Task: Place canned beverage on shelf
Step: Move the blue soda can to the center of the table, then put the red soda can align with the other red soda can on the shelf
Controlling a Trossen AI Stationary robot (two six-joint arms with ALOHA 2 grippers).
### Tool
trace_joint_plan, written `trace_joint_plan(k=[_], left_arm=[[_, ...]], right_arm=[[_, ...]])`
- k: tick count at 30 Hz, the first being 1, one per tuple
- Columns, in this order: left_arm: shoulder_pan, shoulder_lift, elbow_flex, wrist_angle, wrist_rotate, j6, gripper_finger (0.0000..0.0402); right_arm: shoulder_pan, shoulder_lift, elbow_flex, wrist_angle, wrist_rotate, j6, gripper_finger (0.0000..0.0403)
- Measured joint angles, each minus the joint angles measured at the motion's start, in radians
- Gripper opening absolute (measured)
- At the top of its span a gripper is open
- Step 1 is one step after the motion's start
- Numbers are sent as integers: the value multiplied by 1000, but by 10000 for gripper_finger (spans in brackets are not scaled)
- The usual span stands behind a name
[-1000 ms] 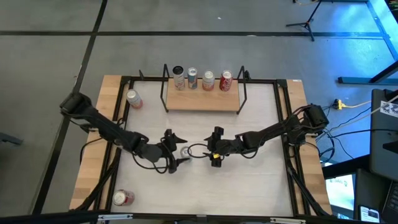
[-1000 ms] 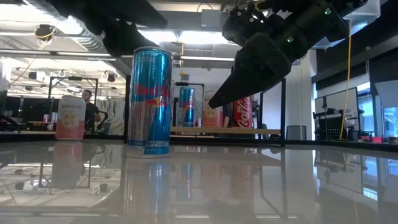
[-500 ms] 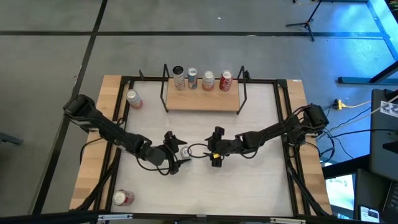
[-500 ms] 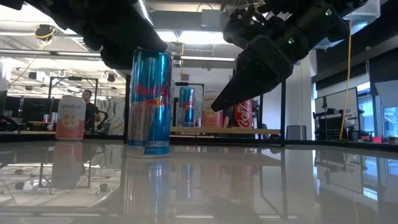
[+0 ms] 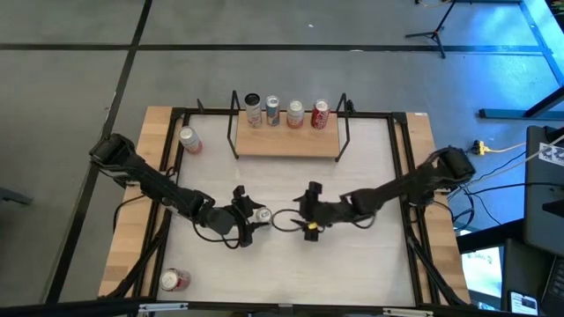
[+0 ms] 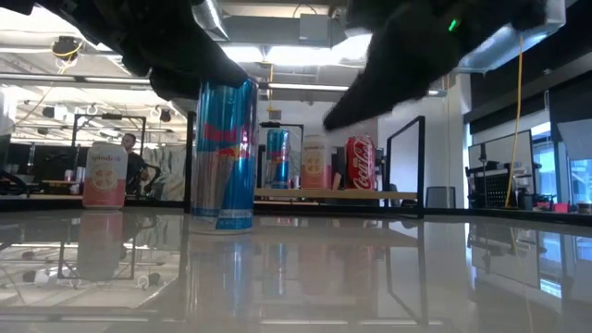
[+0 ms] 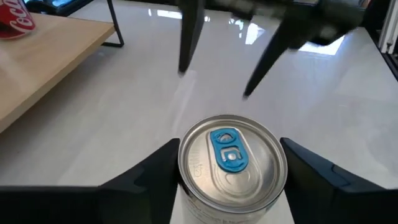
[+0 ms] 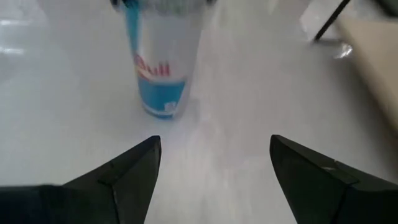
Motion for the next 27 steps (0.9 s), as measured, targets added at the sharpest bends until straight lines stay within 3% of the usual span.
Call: trace_joint_plan(k=[7, 10, 19, 27], left_arm=[[1, 0, 0, 1, 5, 15, 211], [1, 0, 0, 7, 7, 23, 215], [4, -8, 0, 12, 43, 27, 223], [26, -89, 40, -92, 211, 47, 292]], right_arm=[[144, -132, 1, -170, 253, 26, 301], [196, -149, 1, -207, 313, 44, 301], [216, -149, 1, -210, 336, 84, 301], [216, -149, 1, -209, 336, 84, 301]])
